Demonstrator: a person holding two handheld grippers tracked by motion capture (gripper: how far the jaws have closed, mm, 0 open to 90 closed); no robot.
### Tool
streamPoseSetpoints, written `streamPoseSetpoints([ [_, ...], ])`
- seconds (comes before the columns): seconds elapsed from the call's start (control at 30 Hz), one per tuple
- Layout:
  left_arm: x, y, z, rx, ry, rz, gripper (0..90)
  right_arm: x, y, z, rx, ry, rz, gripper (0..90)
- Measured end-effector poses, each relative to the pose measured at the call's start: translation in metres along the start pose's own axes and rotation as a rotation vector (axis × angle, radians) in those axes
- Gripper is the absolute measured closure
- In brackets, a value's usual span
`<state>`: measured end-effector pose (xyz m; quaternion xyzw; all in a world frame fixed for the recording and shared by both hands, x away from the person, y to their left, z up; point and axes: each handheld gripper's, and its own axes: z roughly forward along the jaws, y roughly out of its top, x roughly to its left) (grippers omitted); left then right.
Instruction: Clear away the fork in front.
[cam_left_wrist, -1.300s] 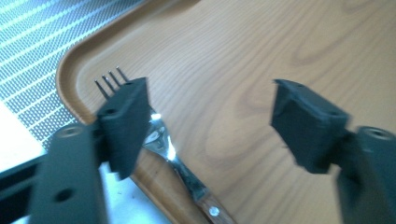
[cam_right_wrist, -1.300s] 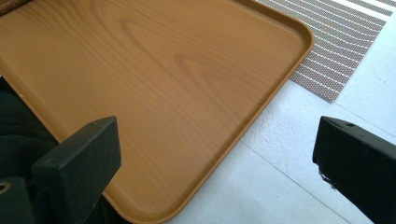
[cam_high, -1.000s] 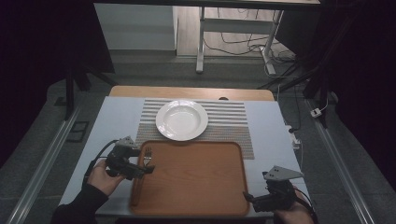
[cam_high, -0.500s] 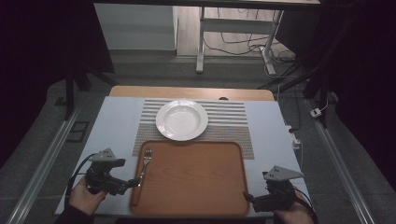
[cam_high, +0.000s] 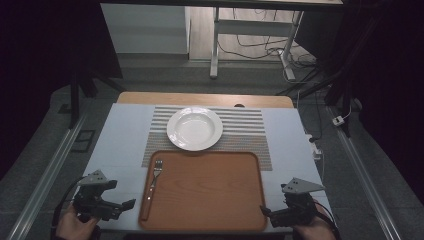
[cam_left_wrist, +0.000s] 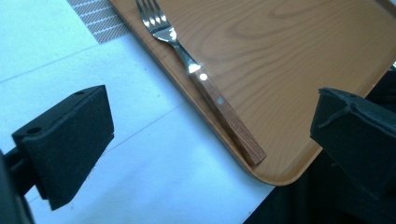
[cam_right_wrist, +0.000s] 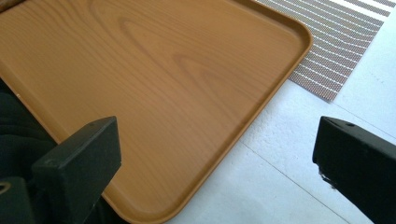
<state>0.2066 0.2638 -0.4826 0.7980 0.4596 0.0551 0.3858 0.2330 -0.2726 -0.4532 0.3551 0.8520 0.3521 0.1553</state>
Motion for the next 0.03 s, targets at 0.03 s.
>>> streamPoseSetpoints([
  [0.03,0.0002,0.0011,0.0005,0.002,-0.008,-0.003,0.0,-0.0002,-0.0002,0.0002,0.003,-0.001,-0.001,1.4],
])
